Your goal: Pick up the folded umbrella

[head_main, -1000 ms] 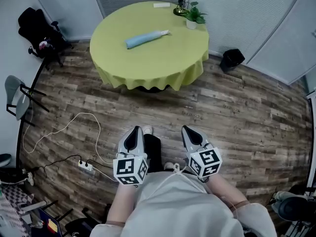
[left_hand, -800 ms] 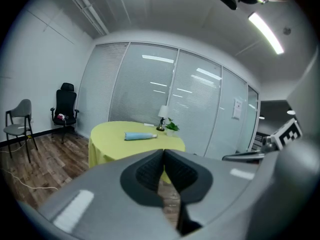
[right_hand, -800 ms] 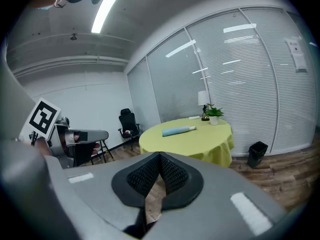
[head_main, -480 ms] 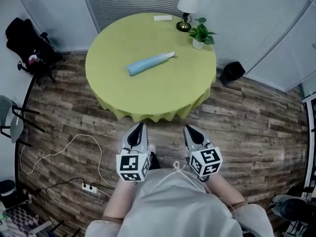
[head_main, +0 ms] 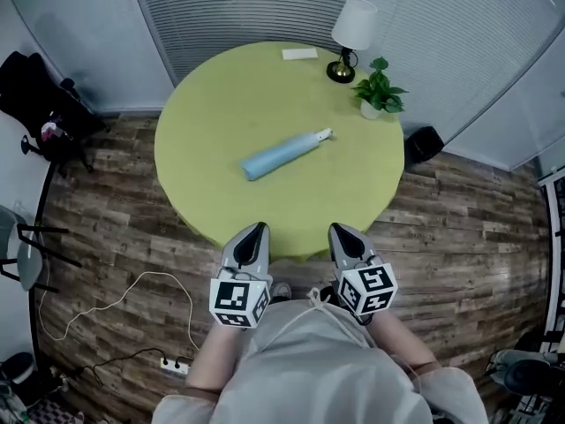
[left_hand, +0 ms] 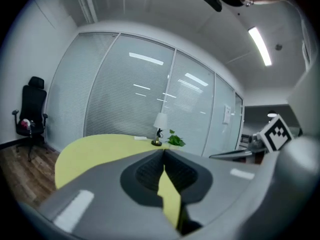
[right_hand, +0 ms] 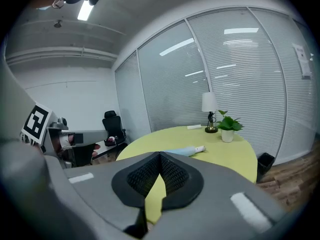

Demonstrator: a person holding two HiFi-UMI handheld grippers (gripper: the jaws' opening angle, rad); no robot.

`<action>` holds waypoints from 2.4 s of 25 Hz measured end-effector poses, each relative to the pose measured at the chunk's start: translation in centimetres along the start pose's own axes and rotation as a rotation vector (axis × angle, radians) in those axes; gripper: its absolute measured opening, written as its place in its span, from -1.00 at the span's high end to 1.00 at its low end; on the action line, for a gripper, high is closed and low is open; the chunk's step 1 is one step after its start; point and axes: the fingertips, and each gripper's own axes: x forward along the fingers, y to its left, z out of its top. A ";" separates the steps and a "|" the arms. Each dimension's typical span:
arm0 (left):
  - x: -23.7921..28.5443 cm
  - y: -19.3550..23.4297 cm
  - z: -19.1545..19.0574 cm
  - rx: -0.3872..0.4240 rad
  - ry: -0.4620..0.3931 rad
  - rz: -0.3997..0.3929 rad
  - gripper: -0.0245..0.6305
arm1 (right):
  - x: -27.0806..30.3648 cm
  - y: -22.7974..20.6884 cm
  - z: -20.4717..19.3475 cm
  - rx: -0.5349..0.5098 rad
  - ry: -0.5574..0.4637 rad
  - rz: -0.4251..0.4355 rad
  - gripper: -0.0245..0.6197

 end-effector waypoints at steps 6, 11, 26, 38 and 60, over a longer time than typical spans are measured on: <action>4.8 2.8 0.6 -0.038 0.012 0.011 0.91 | 4.9 -1.8 0.8 0.006 0.046 0.006 0.93; 9.4 4.0 0.6 -0.072 0.035 0.008 0.91 | 9.2 -4.3 2.1 0.000 0.059 0.040 0.93; 25.4 7.3 -3.9 0.070 0.300 0.048 0.71 | 21.8 -15.1 5.9 -0.009 0.130 0.131 0.93; 33.6 9.5 -12.0 0.383 0.714 -0.161 -0.34 | 26.6 -17.2 3.7 0.051 0.191 0.190 0.93; 39.1 10.5 -20.7 0.548 1.189 -0.364 -0.10 | 29.4 -20.3 0.7 0.168 0.262 0.163 0.93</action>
